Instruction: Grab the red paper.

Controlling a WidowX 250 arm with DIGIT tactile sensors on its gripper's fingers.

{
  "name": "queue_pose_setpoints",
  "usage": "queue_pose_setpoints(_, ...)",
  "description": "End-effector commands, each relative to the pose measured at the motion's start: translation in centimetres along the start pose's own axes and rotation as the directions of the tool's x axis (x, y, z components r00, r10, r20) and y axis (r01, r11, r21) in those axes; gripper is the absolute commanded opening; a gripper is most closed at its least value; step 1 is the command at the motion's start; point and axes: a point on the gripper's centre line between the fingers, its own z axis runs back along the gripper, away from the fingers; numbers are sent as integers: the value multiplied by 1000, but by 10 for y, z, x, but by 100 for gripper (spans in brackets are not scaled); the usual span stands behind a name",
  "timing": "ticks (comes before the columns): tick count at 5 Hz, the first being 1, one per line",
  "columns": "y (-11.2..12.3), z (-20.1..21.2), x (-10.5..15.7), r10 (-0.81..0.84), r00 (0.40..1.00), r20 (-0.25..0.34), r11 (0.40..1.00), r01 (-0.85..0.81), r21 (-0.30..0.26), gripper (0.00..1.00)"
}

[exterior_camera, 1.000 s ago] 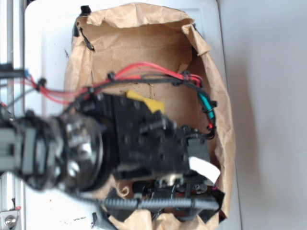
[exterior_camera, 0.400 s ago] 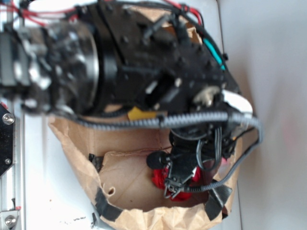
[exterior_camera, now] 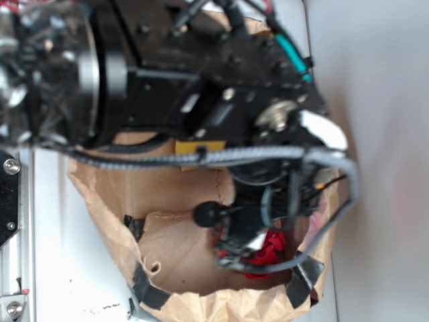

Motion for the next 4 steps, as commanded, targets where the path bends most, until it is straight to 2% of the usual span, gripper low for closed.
queue_pose_setpoints(1,-14,8,-2,-97,995,22,994,96,54,100)
queue_pose_setpoints(3,-27,-18,-1,-110,994,-4,991,110,72,100)
queue_pose_setpoints(4,-36,-31,1,-116,993,-20,991,117,63,100)
